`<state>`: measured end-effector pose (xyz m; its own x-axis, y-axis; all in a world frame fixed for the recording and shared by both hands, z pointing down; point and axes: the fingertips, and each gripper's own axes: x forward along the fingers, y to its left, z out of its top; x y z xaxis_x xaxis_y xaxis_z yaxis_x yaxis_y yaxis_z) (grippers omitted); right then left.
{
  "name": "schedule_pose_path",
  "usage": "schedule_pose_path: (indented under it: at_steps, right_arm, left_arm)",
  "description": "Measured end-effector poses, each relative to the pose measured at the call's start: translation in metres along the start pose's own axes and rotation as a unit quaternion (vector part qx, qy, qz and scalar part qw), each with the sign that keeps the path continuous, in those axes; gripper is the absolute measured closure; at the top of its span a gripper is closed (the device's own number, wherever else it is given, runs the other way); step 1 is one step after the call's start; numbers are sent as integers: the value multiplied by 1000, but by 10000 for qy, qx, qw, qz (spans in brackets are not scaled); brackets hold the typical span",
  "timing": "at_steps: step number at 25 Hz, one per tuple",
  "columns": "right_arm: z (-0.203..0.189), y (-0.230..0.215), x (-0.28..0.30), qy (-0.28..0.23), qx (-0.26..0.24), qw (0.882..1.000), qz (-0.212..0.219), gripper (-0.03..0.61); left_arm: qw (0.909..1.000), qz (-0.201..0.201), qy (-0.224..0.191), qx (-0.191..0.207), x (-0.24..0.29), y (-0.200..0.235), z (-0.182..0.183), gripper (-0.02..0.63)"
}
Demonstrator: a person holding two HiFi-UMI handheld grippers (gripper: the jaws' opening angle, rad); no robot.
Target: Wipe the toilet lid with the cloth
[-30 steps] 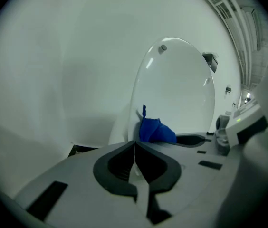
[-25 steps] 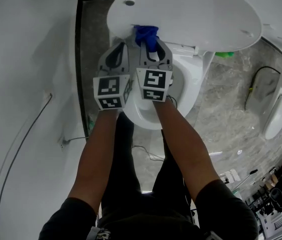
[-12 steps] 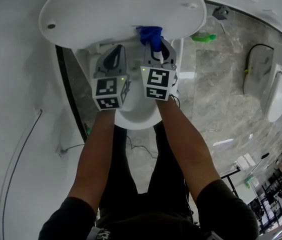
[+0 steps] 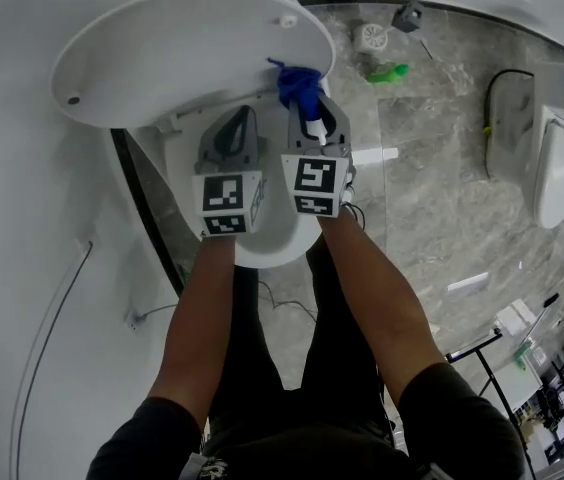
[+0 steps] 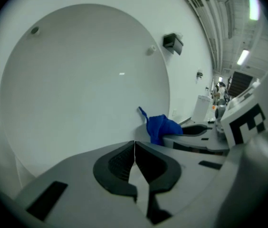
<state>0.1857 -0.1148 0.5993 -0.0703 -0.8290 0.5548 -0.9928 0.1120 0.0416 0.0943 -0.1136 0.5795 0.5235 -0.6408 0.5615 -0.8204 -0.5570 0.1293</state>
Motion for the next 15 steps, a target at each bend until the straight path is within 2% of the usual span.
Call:
schedule_pose_path:
  at_steps: [6, 8, 10, 12, 15]
  right_arm:
    - [27, 2, -54, -203, 394, 9990, 22, 495]
    - [47, 9, -74, -393, 470, 9981, 70, 495]
    - [67, 15, -94, -591, 492, 9970, 117, 495]
    - [84, 21, -113, -740, 499, 9958, 180, 495]
    - [108, 33, -135, -889, 404, 9947, 319, 495]
  left_arm:
    - [9947, 106, -240, 993, -56, 9, 47, 590]
    - [9922, 219, -341, 1179, -78, 23, 68, 524]
    - [9897, 391, -447, 1302, -99, 40, 91, 484]
    - [9846, 582, -531, 1563, -119, 57, 116, 472]
    - [9714, 804, -575, 2160, -142, 74, 148, 469]
